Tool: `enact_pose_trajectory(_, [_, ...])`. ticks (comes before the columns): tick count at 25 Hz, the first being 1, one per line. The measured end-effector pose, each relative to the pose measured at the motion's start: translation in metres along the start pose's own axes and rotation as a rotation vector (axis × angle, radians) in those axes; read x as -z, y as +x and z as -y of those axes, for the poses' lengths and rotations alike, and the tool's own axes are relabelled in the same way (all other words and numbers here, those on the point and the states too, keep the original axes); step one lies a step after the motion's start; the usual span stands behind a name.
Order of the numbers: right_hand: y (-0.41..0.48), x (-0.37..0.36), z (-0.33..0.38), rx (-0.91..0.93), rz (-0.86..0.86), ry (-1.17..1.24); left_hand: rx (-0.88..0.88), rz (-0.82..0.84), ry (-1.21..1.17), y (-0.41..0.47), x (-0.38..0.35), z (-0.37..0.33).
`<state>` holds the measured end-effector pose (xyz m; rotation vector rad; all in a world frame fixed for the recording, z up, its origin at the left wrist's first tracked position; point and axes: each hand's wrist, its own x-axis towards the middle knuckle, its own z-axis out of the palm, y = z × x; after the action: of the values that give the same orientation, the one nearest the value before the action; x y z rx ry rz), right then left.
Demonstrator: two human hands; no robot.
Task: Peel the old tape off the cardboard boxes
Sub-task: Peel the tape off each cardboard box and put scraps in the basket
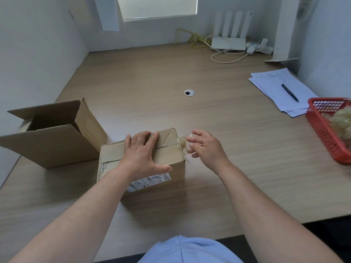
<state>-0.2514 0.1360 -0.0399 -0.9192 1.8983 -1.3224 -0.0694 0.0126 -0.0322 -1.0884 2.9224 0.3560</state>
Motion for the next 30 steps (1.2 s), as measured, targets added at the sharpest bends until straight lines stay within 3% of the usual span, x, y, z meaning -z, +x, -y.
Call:
enact_pose_trajectory(4, [-0.009, 0.011, -0.011, -0.093, -0.081, 0.012, -0.01, -0.001, -0.004, 0.001, 0.0, 0.001])
enact_pose_trajectory(7, [-0.02, 0.017, -0.012, -0.025, -0.136, -0.082, -0.013, -0.01, -0.009, 0.001, -0.001, 0.002])
enact_pose_trajectory(10, [-0.032, 0.013, -0.003, 0.115, -0.038, -0.164, -0.008, -0.02, 0.002, 0.003, -0.001, 0.002])
enact_pose_trajectory(15, [-0.033, 0.005, 0.003, 0.143, 0.063, -0.334, -0.014, -0.019, 0.011, 0.003, -0.003, 0.002])
enact_pose_trajectory(20, [-0.02, 0.017, 0.016, 0.178, -0.087, -0.379, -0.059, -0.01, 0.011, -0.003, -0.001, 0.001])
enact_pose_trajectory(23, [-0.009, 0.009, 0.022, 0.102, -0.147, -0.414, -0.105, -0.014, 0.045, -0.014, -0.005, -0.002])
enact_pose_trajectory(27, [-0.006, -0.019, 0.026, -0.151, -0.146, 0.029, -0.094, -0.019, 0.047, -0.021, -0.008, -0.002])
enact_pose_trajectory(30, [-0.006, -0.016, 0.028, -0.237, 0.025, 0.395, -0.047, -0.035, 0.032, -0.021, -0.006, 0.003])
